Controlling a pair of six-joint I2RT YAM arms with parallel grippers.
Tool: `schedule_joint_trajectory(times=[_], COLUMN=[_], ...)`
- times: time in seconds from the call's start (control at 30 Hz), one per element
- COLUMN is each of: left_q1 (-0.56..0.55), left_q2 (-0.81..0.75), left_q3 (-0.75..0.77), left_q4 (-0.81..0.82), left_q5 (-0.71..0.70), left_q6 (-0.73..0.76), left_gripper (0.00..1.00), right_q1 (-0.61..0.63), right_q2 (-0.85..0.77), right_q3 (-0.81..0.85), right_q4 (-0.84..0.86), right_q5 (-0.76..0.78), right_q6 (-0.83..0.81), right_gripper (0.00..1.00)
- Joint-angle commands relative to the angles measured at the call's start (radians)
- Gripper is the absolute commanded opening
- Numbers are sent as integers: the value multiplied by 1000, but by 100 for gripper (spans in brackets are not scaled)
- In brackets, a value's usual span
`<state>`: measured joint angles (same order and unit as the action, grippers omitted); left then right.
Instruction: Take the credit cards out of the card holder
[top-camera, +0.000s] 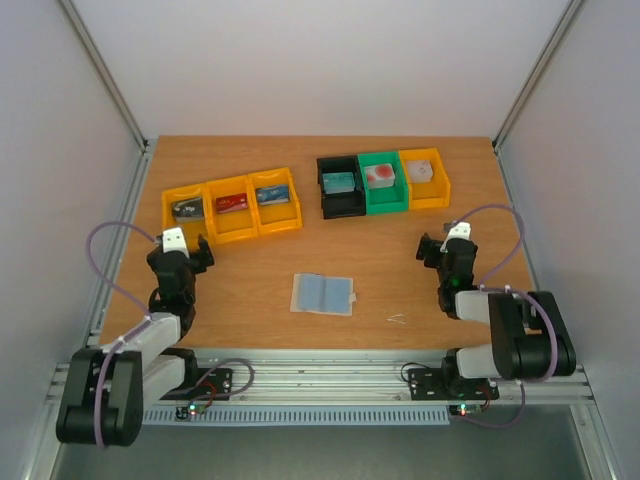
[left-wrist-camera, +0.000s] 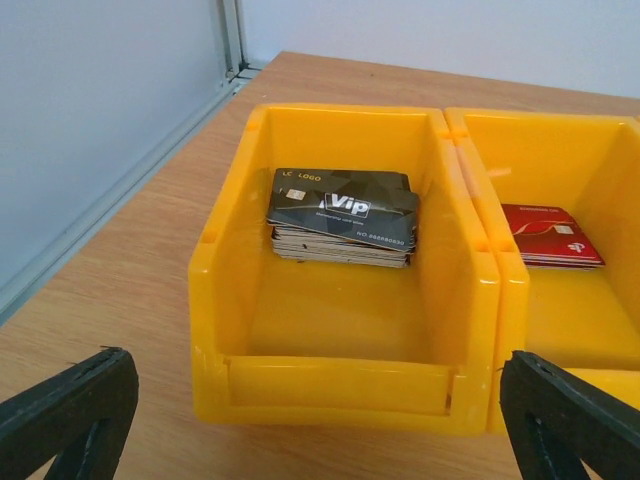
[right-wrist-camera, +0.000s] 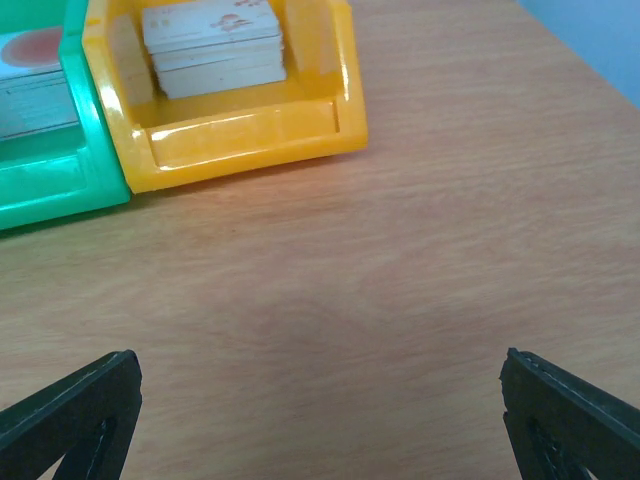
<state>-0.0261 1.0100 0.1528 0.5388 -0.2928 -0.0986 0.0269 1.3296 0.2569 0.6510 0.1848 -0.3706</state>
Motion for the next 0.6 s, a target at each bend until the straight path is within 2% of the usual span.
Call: schedule_joint_trajectory(times=[0.0,0.07,0.13,0.23,0.27,0.37,0.47,0.57], left_q1=[12,13,14,14,14,14,14,14], left_q2=[124,204,295,437,455,541,535,544], left_q3=[48,86,127,183,203,196,210,220], left_q4=[228,275,312,350,329,443,405,409], left_q5=[-48,-46,-21,52,102,151,228,186], left_q6=[-24,-22,-20,-9,9,41,77,66], left_gripper=[99,99,99,99,99,100,99,99], right_q1=[-13,-13,-12,-12,-13,-13,-12,-13], right_q2=[110,187,291,256,269,264,266,264], right_q3=[37,46,35,61,69,111,154,157], right_q4=[297,350,476,367,382,287,206,202], right_q5=[-26,-48,-49,-69,-86,-97,-98,-104], right_q6=[-70,-77,-85,-82,-94,-96,-93,-91], right_gripper=[99,98,99,99,98,99,98,98])
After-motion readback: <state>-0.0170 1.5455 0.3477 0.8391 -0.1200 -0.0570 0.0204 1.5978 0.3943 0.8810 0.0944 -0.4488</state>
